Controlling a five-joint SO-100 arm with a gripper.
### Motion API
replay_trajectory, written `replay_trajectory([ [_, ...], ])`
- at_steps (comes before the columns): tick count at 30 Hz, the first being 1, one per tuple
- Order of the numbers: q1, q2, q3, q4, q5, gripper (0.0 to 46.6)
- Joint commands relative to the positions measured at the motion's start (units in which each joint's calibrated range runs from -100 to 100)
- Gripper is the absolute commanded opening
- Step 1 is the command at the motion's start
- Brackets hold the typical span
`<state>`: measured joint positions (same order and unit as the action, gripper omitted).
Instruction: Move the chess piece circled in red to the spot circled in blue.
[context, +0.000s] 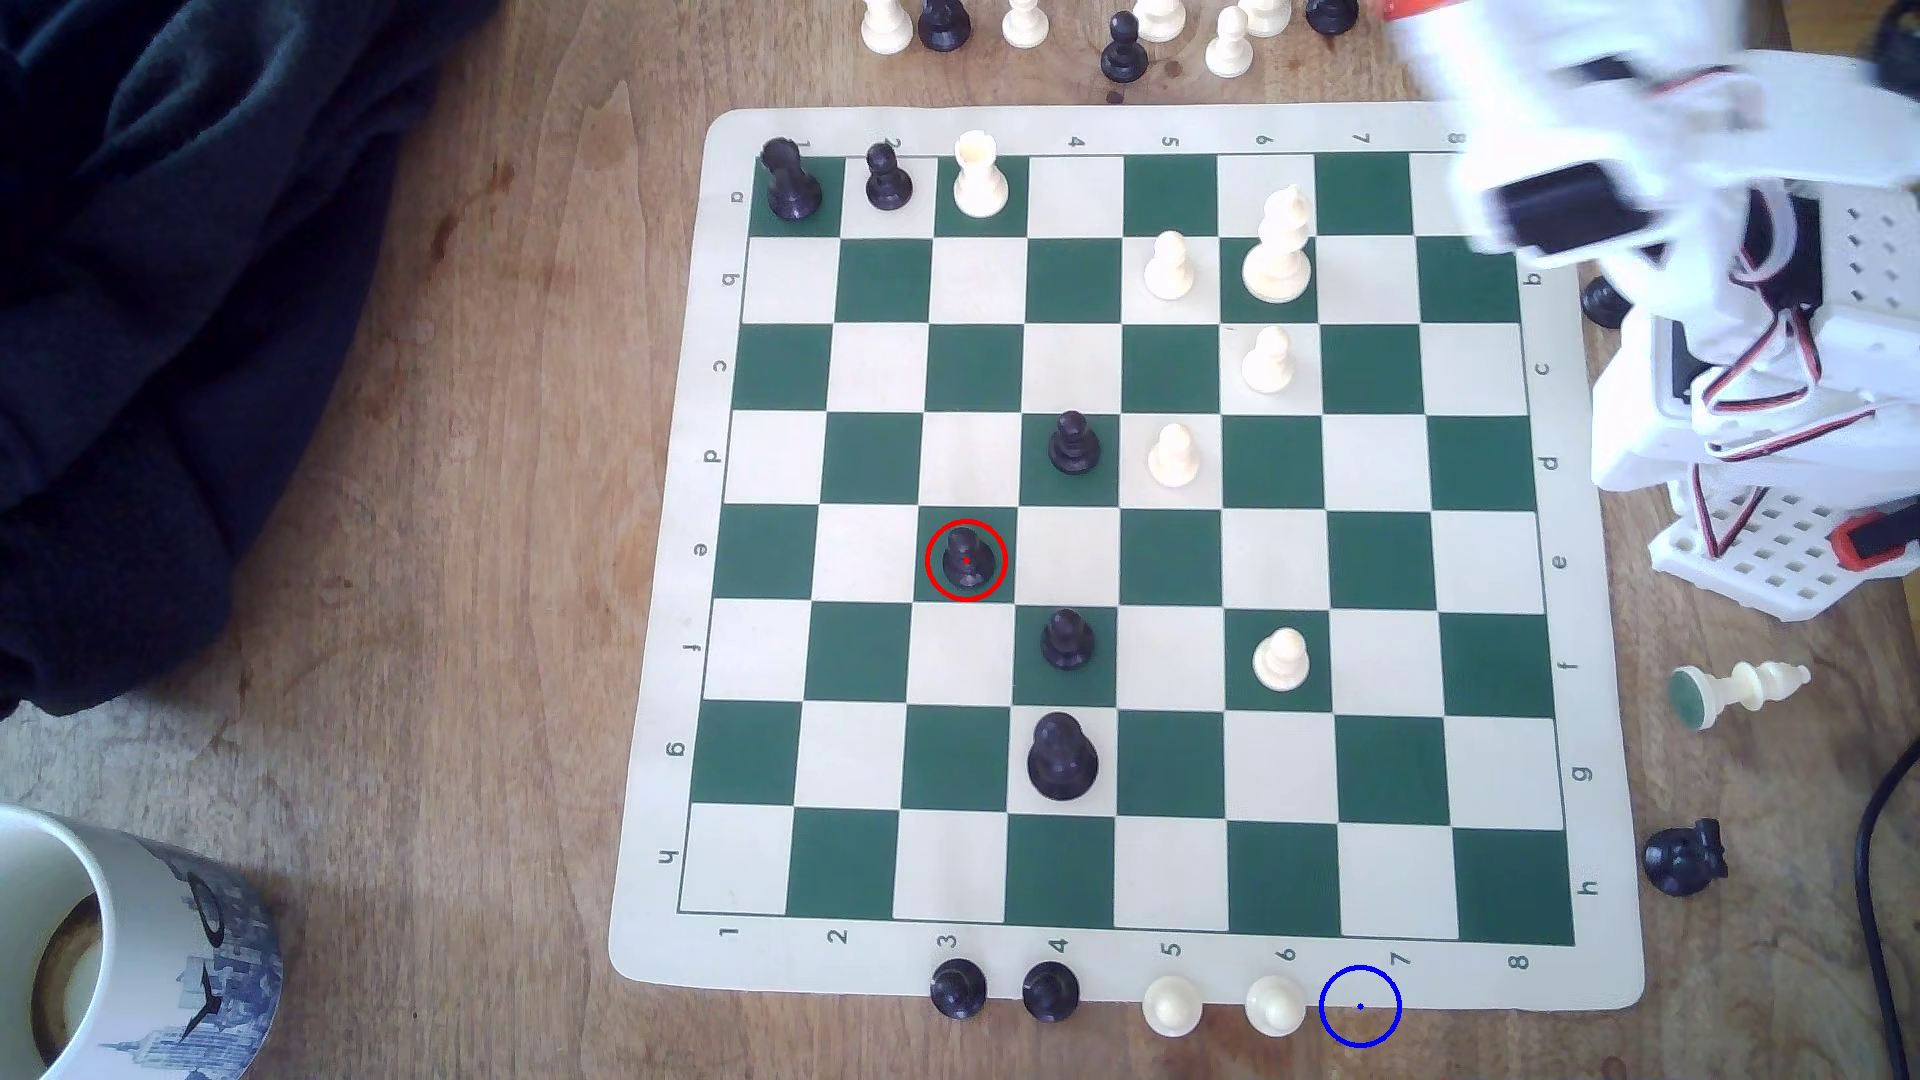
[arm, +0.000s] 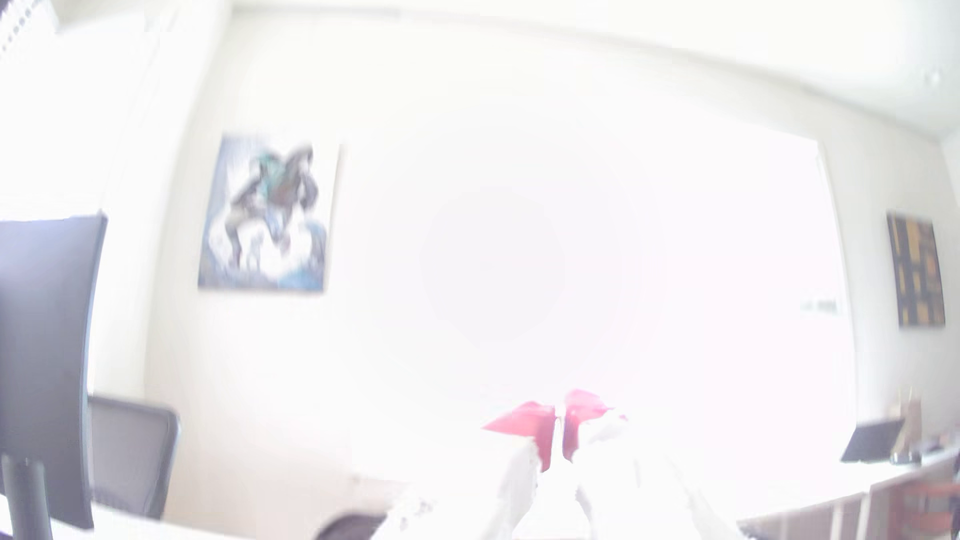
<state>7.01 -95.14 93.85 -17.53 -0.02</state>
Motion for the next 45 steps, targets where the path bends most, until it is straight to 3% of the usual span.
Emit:
replay_trajectory([
  [1,0.62,9.66,-13.17,16.47,-0.24,0.2],
  [7,-0.87,26.46,-26.22,27.36,-0.44,0.2],
  [10,-2.51,31.47,-30.75,29.16,-3.08,1.8],
  [11,-3.13,33.60,-32.84,29.65,-3.03,3.6],
  [15,-4.85,40.22,-42.36,40.13,-1.61,3.5],
  [18,-7.12,45.31,-47.89,48.90,-2.00,3.4],
  [29,-11.50,65.60,-74.36,72.65,-8.79,4.5],
  [31,-11.82,67.13,-74.72,73.06,-8.94,5.0],
  [35,-10.96,72.39,-75.18,74.37,-8.94,11.3],
  [45,-8.53,83.93,-82.52,73.47,-10.79,12.4],
])
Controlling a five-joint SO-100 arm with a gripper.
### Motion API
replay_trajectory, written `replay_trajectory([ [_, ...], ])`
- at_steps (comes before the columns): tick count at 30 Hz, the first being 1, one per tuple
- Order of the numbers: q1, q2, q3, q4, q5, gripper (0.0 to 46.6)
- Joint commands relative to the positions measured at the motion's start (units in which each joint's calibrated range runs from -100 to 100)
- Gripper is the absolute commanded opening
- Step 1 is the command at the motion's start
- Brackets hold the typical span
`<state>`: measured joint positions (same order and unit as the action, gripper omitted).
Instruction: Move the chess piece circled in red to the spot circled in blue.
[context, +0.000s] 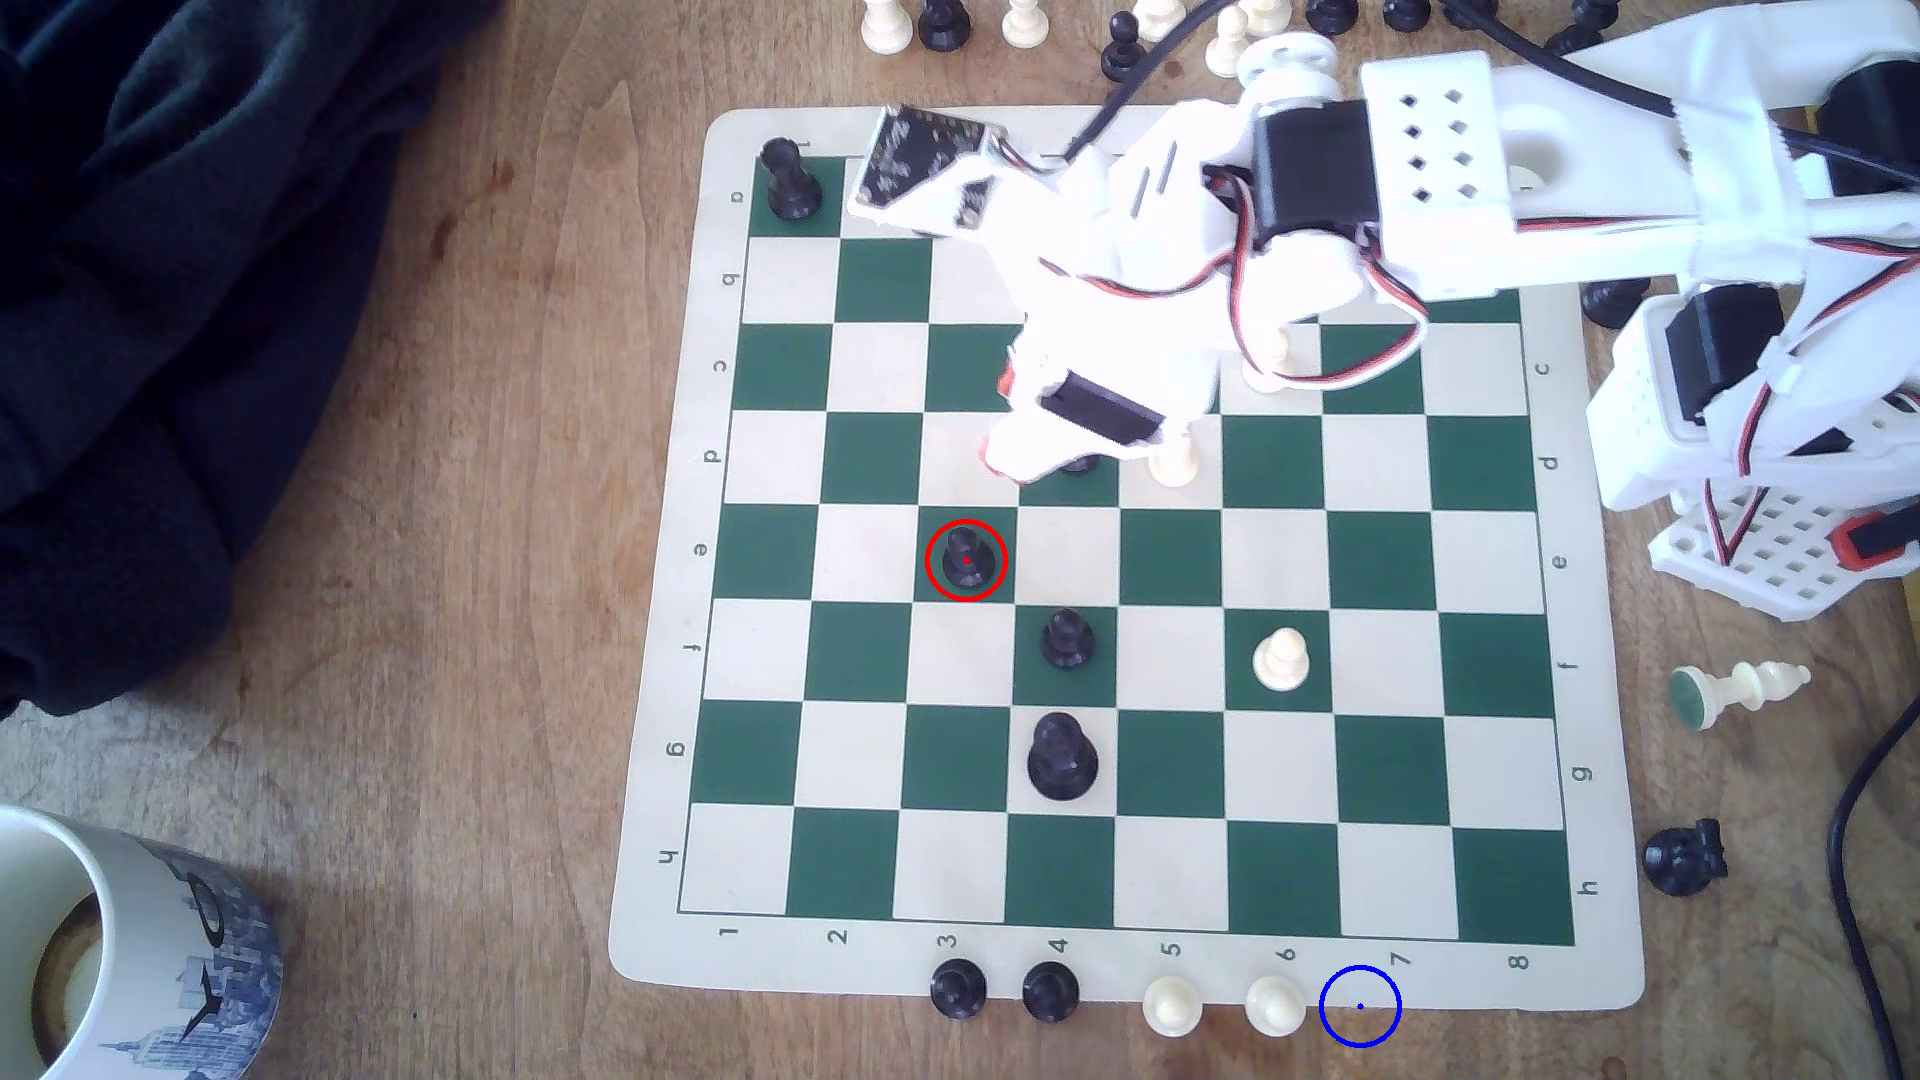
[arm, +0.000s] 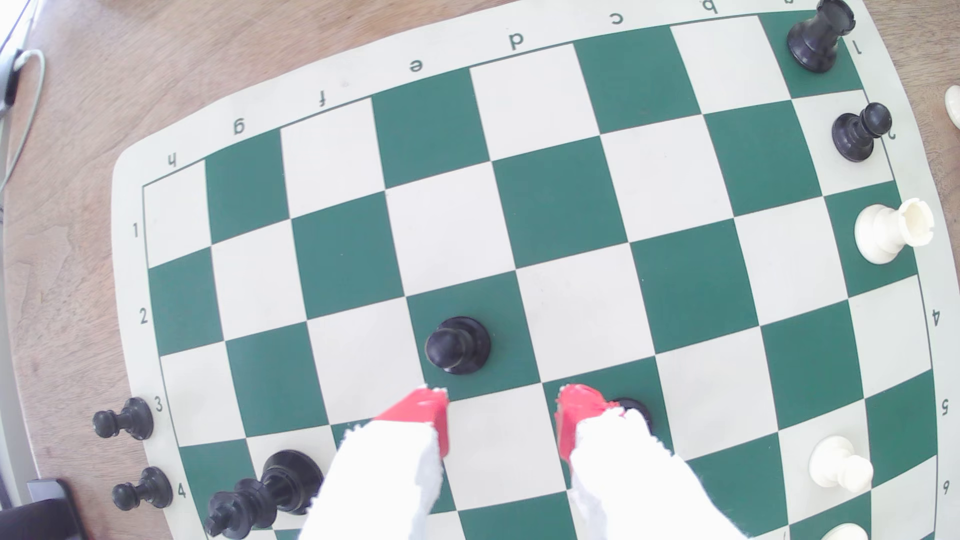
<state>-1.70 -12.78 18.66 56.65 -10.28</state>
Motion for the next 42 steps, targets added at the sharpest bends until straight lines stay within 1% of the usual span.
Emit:
replay_trajectory([
  [1,0.17,3.44,-8.42,-0.72,-0.63,12.8],
  [7,-0.53,9.72,-11.77,-1.04,-0.88,13.2],
  [9,-0.77,10.99,-12.50,-1.29,-0.88,13.7],
  [10,-0.77,12.18,-13.31,-1.86,-1.22,14.8],
  [14,-1.16,14.22,-14.13,-2.44,-1.27,15.6],
  [32,-2.49,22.37,-15.31,-5.71,-1.27,15.2],
  [42,-3.82,23.73,-16.03,-6.53,-1.51,14.8],
])
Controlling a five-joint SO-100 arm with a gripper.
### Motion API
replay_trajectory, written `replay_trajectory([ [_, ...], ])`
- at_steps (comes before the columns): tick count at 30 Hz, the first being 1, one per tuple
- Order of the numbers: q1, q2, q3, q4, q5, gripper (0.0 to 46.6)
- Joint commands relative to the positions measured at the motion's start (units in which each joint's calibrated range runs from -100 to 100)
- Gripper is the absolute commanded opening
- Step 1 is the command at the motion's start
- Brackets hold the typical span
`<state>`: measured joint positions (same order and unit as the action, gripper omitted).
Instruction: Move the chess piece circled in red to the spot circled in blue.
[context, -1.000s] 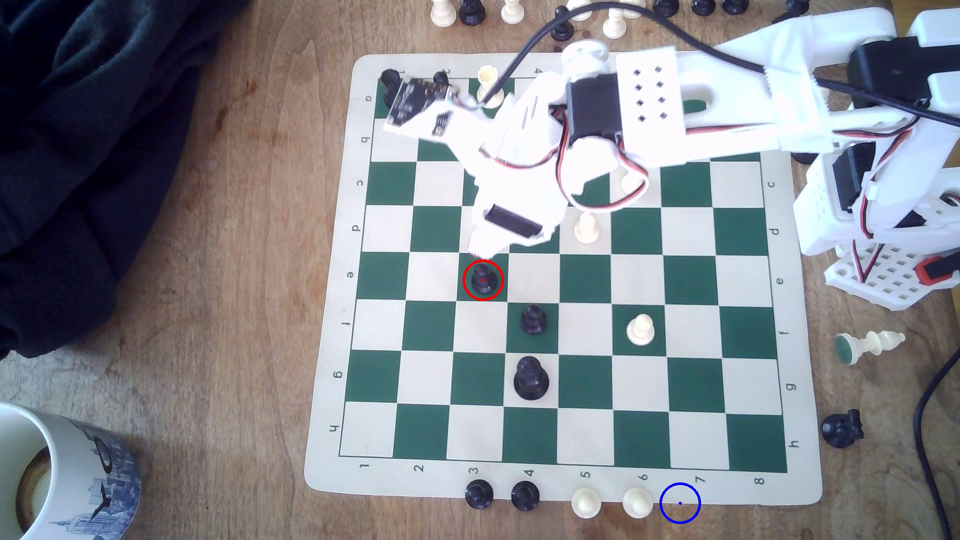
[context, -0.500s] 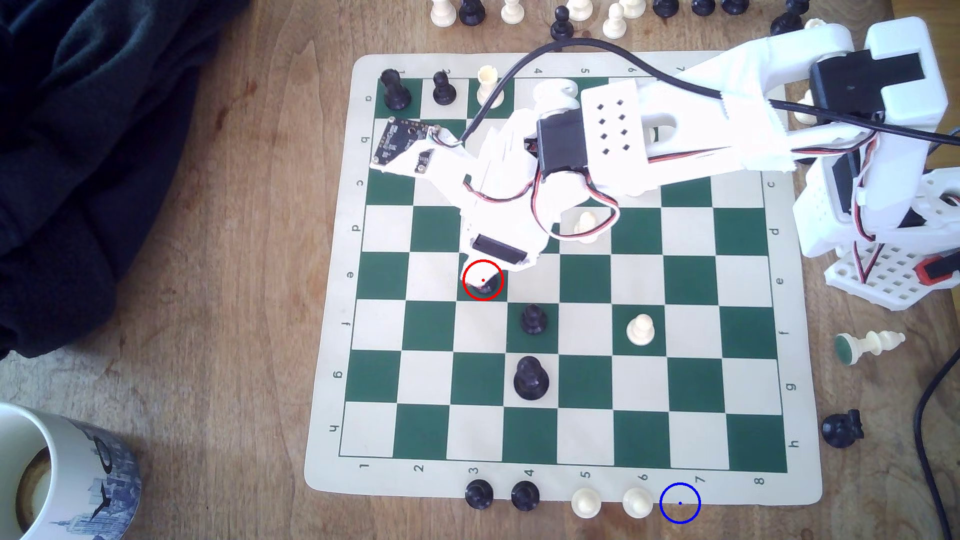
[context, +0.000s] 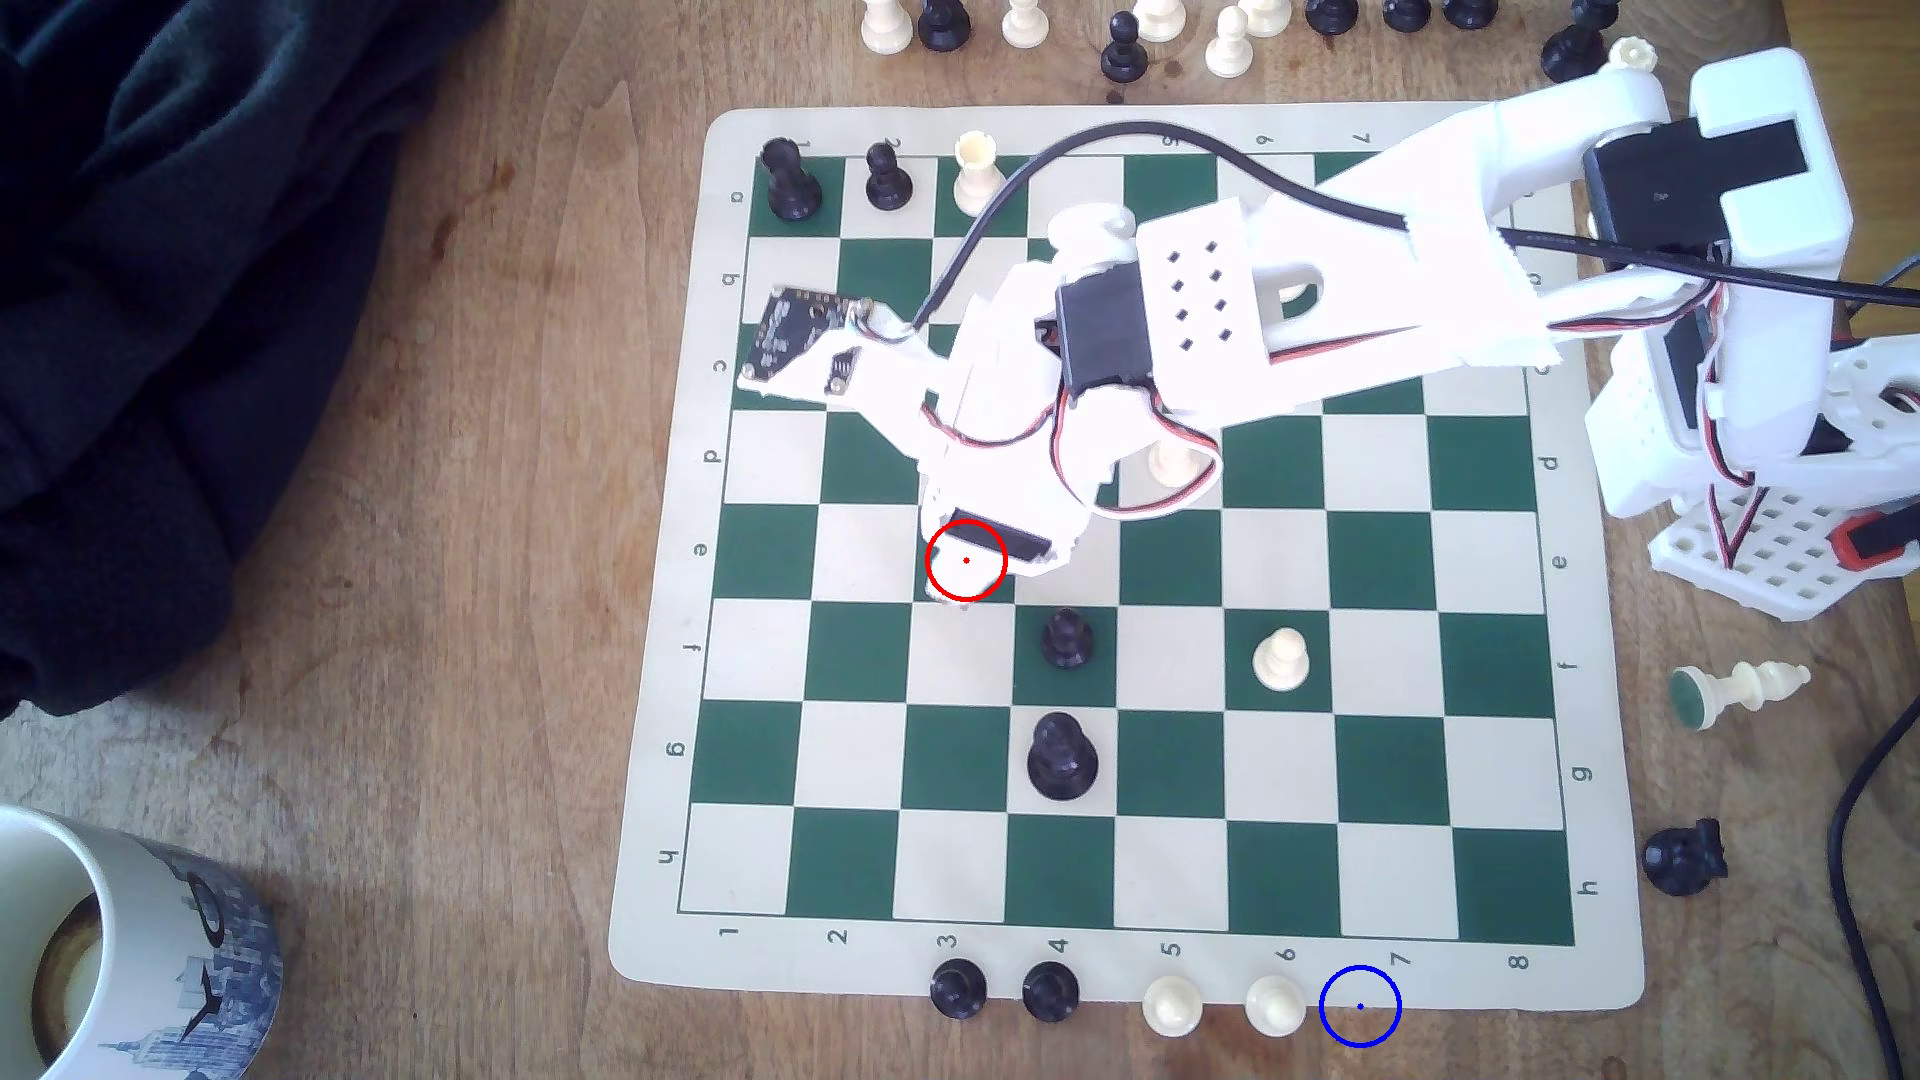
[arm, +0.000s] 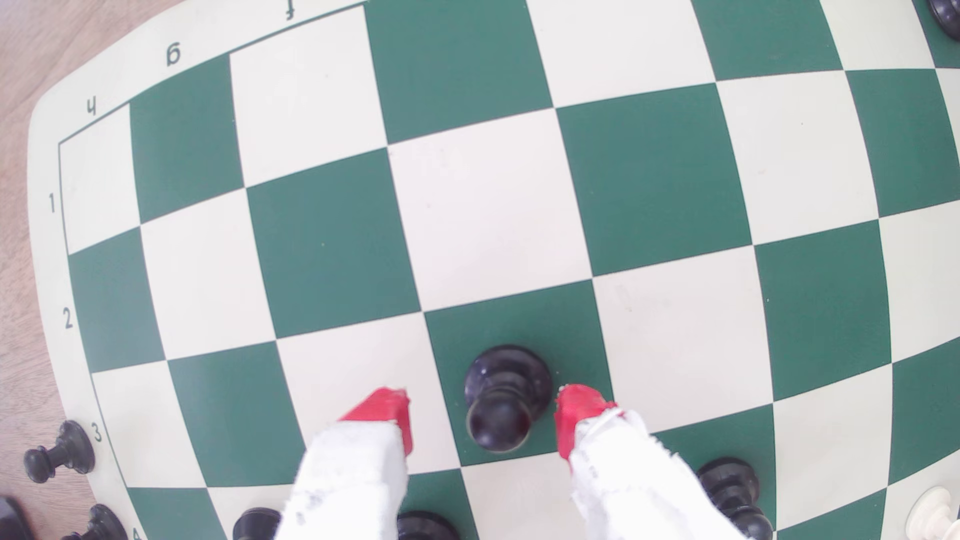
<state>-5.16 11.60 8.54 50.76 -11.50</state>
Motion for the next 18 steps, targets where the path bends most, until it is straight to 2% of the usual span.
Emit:
replay_trajectory([
  [1,-0.43,-0.48,-5.91,-0.63,-0.29,14.8],
  [18,-0.74,0.45,-6.27,-1.21,-0.44,13.7],
])
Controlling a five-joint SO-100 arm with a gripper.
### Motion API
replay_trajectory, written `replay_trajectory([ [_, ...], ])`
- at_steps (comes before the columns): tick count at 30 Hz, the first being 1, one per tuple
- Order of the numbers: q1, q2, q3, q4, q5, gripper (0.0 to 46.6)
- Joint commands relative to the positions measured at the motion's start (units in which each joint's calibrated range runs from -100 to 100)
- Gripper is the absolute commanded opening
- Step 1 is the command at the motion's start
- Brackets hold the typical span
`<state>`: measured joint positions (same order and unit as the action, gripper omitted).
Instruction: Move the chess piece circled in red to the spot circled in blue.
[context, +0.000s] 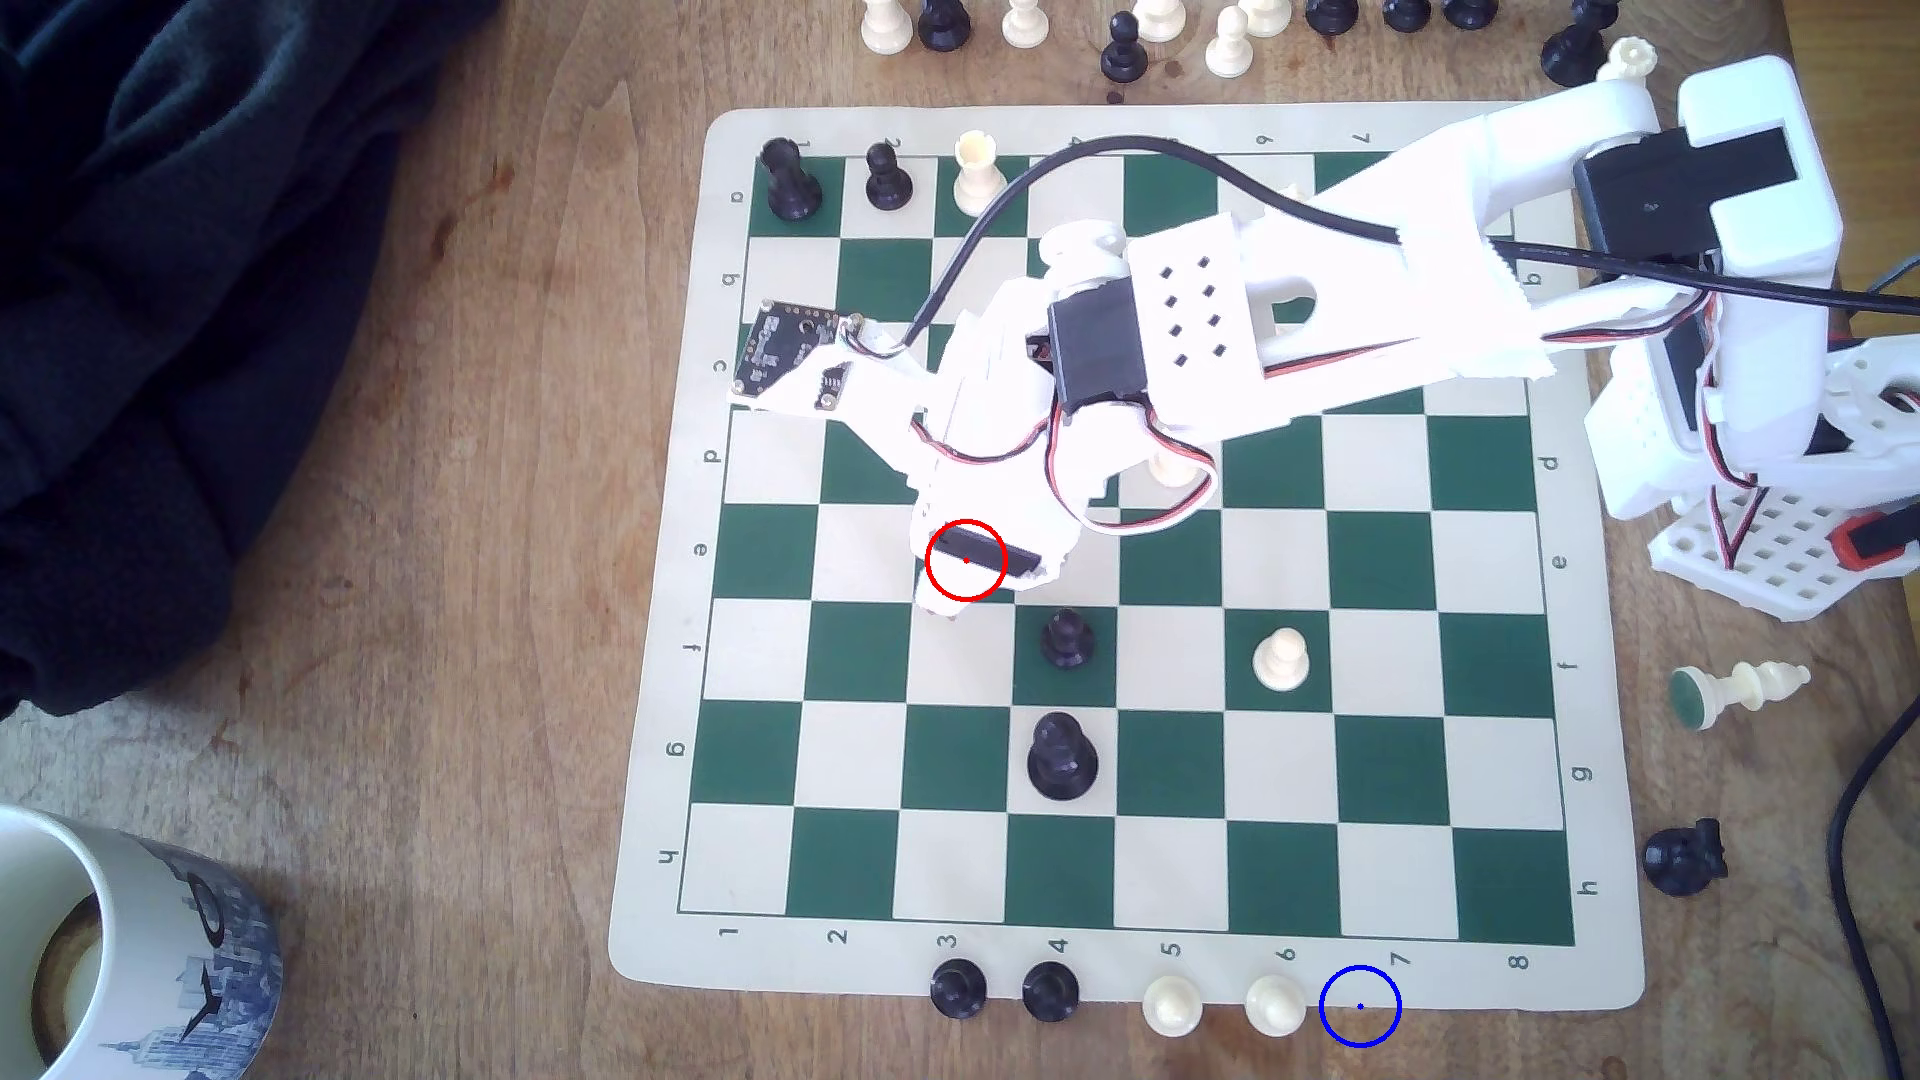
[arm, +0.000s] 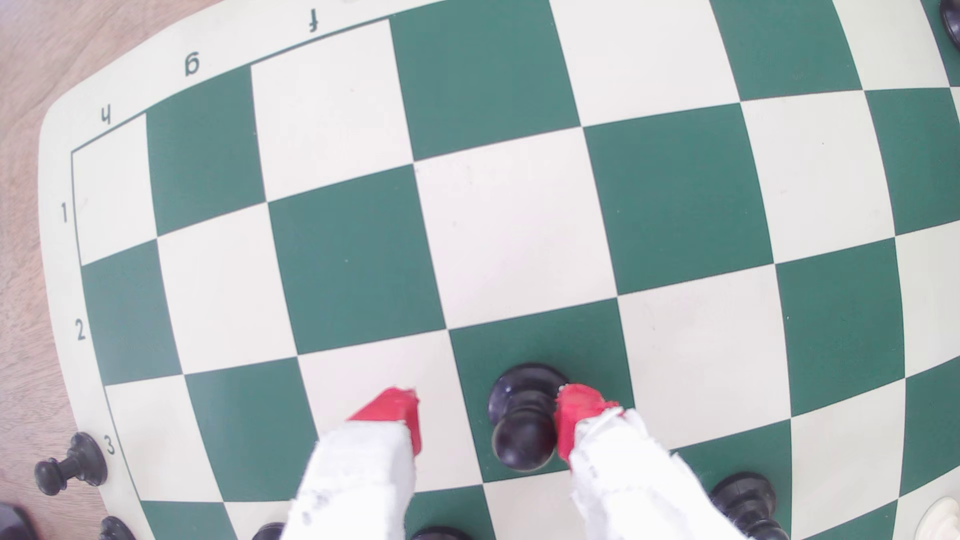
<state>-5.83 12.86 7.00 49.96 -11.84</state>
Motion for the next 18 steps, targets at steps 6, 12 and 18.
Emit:
replay_trajectory([
  [6,0.00,-0.72,-4.74,0.08,-0.10,13.5],
  [12,0.00,-0.38,-4.74,0.65,0.05,13.8],
  [18,-0.24,-0.13,-4.74,1.15,0.24,14.0],
])
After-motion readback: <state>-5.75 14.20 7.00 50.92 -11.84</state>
